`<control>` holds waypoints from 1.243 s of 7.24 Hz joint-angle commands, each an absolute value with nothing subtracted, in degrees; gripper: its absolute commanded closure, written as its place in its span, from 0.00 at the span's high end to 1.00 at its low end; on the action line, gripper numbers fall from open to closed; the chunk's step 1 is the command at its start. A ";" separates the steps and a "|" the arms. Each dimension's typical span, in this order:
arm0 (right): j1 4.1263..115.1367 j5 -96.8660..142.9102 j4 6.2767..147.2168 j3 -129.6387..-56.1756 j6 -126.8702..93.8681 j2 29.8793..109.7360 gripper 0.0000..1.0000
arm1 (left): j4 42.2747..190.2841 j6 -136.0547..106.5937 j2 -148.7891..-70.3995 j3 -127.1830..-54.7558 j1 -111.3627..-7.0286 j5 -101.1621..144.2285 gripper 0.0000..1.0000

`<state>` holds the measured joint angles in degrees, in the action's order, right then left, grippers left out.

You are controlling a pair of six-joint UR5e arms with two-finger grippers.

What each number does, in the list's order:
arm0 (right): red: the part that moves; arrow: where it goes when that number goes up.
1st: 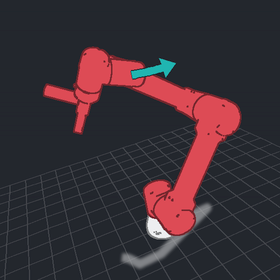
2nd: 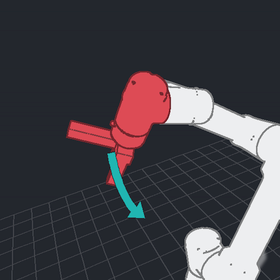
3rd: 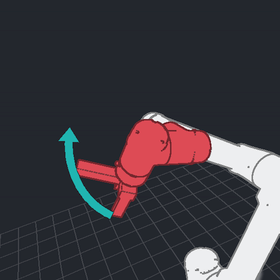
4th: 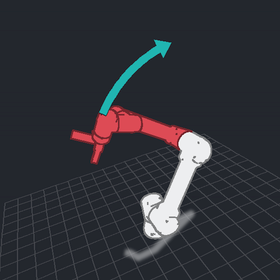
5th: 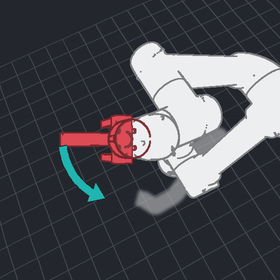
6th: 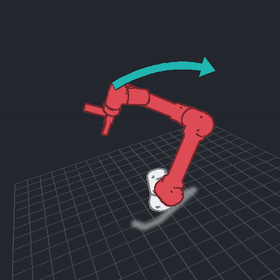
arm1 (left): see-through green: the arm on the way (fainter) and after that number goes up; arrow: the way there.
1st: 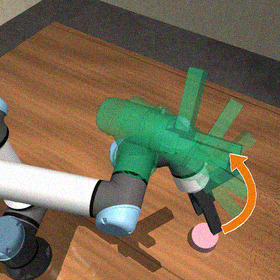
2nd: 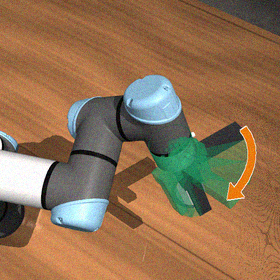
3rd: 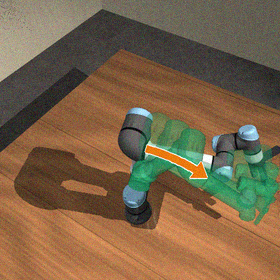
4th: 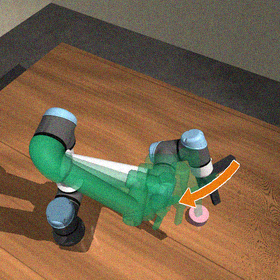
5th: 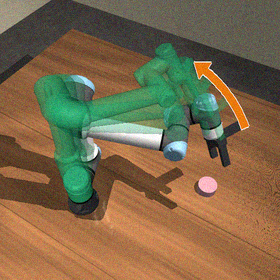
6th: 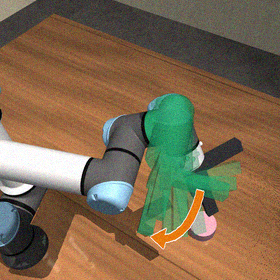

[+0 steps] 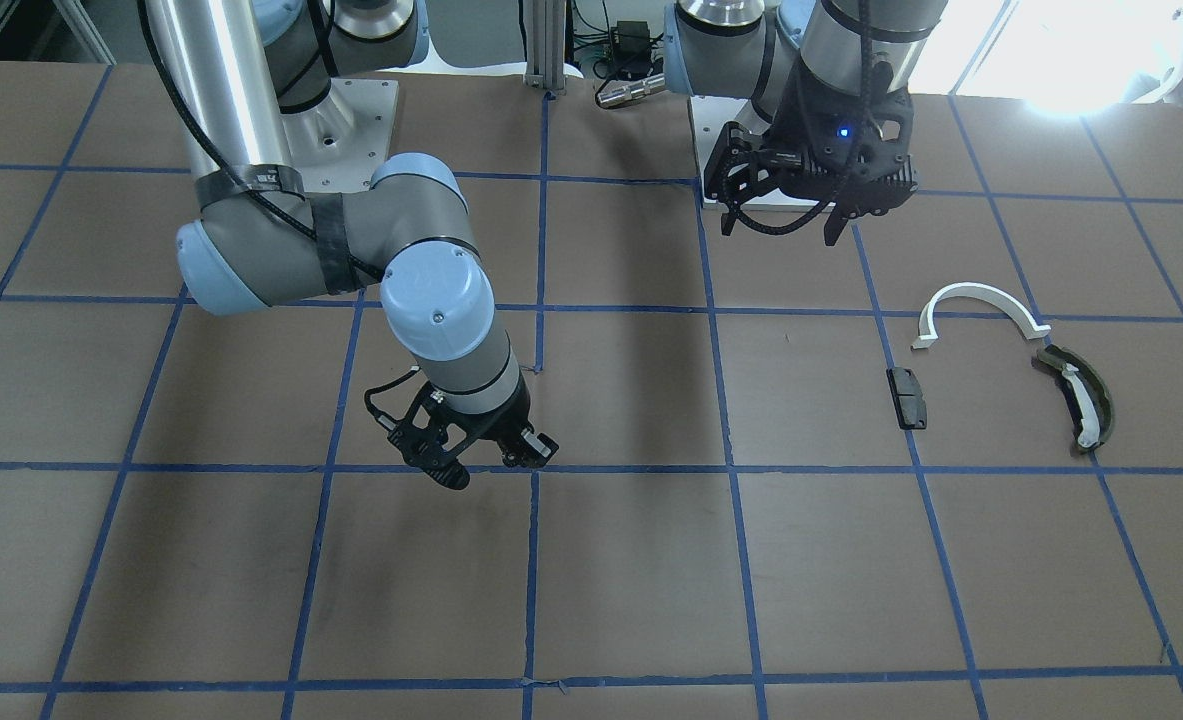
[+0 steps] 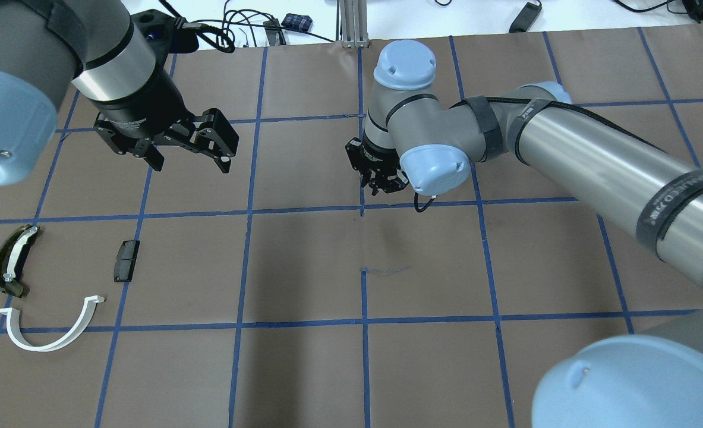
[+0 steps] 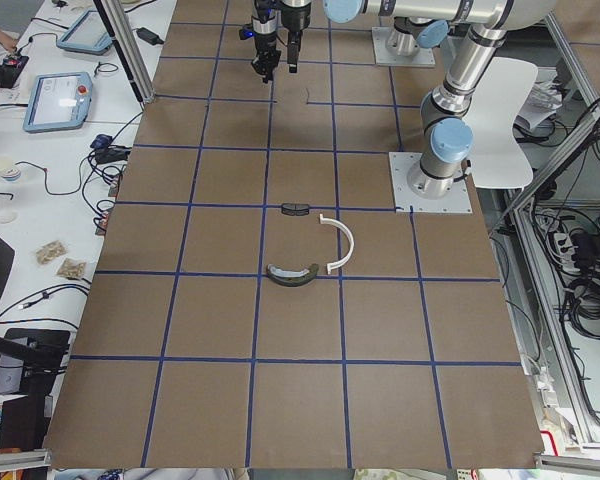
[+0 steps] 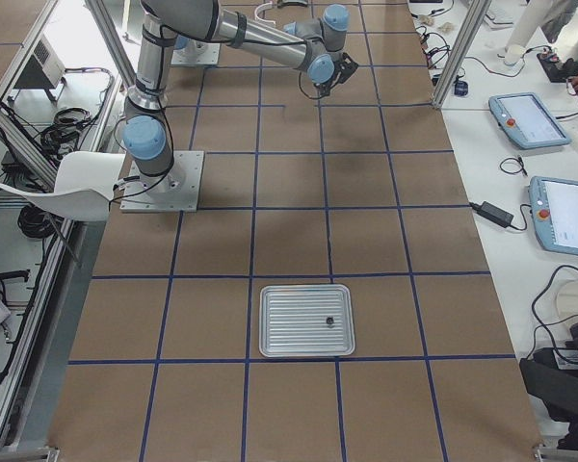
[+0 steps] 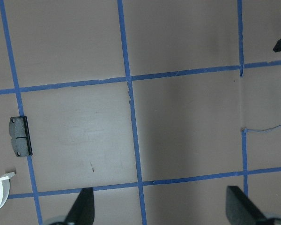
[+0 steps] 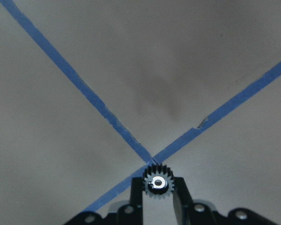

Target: Place bearing gear from tray to pile

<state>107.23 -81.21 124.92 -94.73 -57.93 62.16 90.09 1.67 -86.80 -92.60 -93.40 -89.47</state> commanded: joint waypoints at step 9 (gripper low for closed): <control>76.45 -94.56 106.26 -93.87 1.84 78.39 1.00 | 89.74 0.27 -88.41 -91.76 -94.48 -87.82 1.00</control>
<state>84.66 -91.85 107.80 -93.90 -10.74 76.35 90.01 0.85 -87.45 -92.20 -93.84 -89.00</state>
